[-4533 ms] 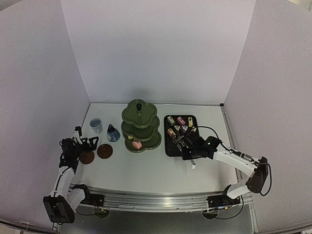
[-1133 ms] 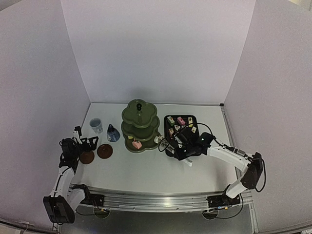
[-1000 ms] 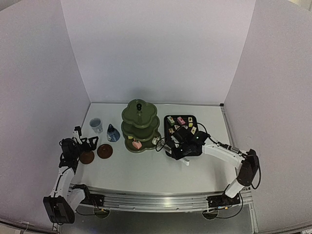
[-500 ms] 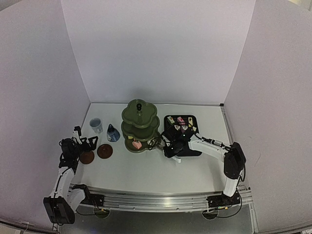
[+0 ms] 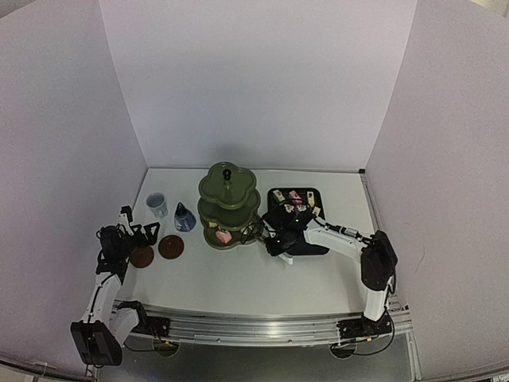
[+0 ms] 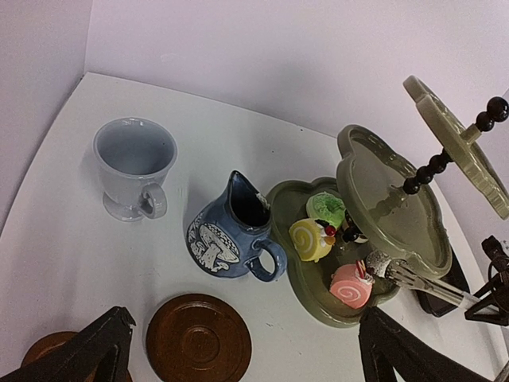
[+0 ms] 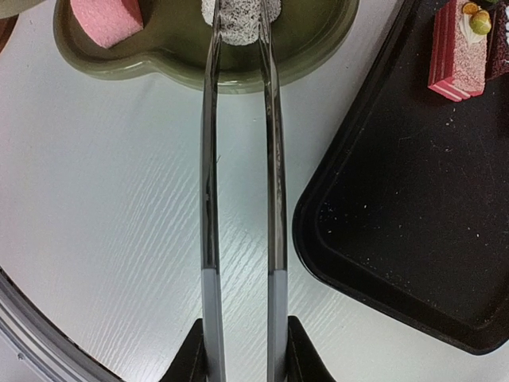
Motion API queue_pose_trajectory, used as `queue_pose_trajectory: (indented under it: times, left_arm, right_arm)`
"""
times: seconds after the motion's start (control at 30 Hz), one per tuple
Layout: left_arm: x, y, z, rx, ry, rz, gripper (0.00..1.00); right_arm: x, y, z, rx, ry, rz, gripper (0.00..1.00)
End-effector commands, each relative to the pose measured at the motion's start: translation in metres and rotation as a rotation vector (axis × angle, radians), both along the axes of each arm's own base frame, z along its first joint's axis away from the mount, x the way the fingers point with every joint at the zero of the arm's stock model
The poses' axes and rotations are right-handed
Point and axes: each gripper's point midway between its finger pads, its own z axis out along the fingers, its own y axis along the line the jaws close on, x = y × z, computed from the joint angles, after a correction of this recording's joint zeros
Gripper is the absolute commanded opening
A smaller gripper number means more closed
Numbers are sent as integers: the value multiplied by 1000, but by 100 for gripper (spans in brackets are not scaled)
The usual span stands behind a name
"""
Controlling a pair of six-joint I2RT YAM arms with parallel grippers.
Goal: Serve the afternoon tea
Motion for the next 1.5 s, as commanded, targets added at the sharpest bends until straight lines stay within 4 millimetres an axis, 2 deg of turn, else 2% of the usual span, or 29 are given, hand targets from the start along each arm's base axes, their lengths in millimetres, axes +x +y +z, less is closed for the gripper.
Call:
queue_pose_trajectory:
  times: [0.0,0.1,0.23,0.6,0.77,1.07,1.3,1.47]
  left_arm:
    - [5,1,21,20,-52,-1,100]
    - [5,1,20,22,-53,-2,100]
    - [5,1,19,21,-50,-3,100]
    - [5,1,20,28,-56,-4,100]
    - [5,1,21,29,-59,-6,100]
    - [6,1,23,28,-59,-6,100]
    - [7,1,25,25,-62,-3,100]
    - [7,1,30,-6,-73,8,100]
  right_arm:
    - [11,10,11,39,-35,-15,23]
    - [9,11,11,48,-26,-11,32]
    - [7,13,14,57,-24,-4,36]
    - [-7,13,28,83,-29,22,37]
    - [-15,5,40,90,-38,12,38]
    - [-33,-22,50,59,-21,-26,37]
    - [-53,-62,61,16,-5,-131,36]
    - [-61,-101,63,2,13,-276,35]
